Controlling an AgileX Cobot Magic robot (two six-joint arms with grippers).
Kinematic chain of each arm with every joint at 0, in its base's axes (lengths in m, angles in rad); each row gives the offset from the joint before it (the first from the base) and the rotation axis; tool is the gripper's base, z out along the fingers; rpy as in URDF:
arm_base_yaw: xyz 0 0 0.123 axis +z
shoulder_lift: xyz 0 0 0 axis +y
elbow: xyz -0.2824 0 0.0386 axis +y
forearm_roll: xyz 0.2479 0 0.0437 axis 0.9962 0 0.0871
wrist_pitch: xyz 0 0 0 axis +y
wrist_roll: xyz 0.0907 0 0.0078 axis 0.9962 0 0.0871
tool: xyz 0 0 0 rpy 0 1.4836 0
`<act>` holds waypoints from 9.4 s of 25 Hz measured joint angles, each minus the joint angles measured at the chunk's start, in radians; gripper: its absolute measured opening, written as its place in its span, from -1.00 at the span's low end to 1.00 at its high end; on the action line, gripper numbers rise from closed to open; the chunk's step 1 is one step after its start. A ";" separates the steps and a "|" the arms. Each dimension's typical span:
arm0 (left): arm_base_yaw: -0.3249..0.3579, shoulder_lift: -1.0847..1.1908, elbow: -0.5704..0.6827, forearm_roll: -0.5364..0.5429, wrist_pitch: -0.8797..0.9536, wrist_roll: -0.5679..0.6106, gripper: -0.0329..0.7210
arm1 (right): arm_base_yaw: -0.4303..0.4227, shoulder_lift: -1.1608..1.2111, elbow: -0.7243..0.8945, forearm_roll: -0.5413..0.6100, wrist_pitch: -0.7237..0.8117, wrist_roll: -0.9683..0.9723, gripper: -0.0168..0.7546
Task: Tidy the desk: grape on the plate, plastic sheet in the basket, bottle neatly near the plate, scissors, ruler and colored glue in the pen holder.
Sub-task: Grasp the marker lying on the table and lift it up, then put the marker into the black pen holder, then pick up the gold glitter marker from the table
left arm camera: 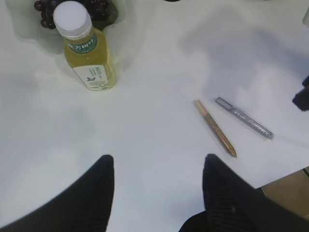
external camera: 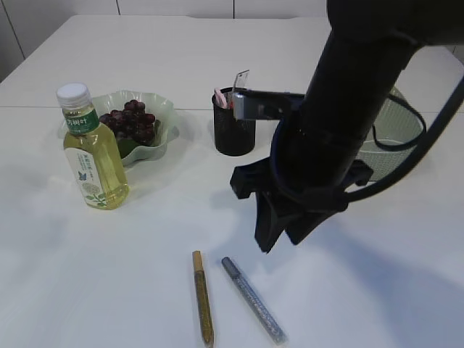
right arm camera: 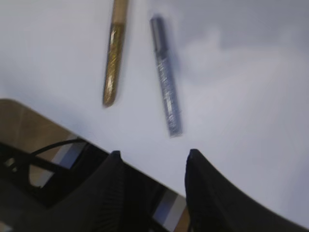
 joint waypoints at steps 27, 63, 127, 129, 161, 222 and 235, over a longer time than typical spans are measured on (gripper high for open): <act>0.000 0.000 0.000 0.089 0.000 0.000 0.19 | 0.142 0.203 0.030 -0.262 -0.197 0.226 -0.06; 0.000 0.000 0.000 0.134 0.000 0.000 0.19 | 0.183 0.343 0.030 -0.268 -0.316 0.213 -0.07; 0.000 0.000 0.000 0.268 0.000 0.001 0.19 | -0.088 0.306 -0.325 -0.856 -1.203 0.387 -0.56; 0.000 0.000 0.000 0.282 0.000 0.001 0.19 | -0.088 0.350 -0.366 -0.856 -1.207 0.387 -0.56; 0.000 0.042 0.000 0.327 0.000 0.001 0.19 | -0.164 0.516 -0.394 -0.865 -1.403 0.385 -0.55; 0.000 0.042 0.000 0.183 0.000 -0.024 0.19 | 0.047 0.089 -0.371 -0.179 0.014 0.327 -0.01; 0.000 0.018 0.000 0.181 0.000 -0.024 0.19 | 0.149 0.225 -0.313 -0.089 0.014 0.374 -0.02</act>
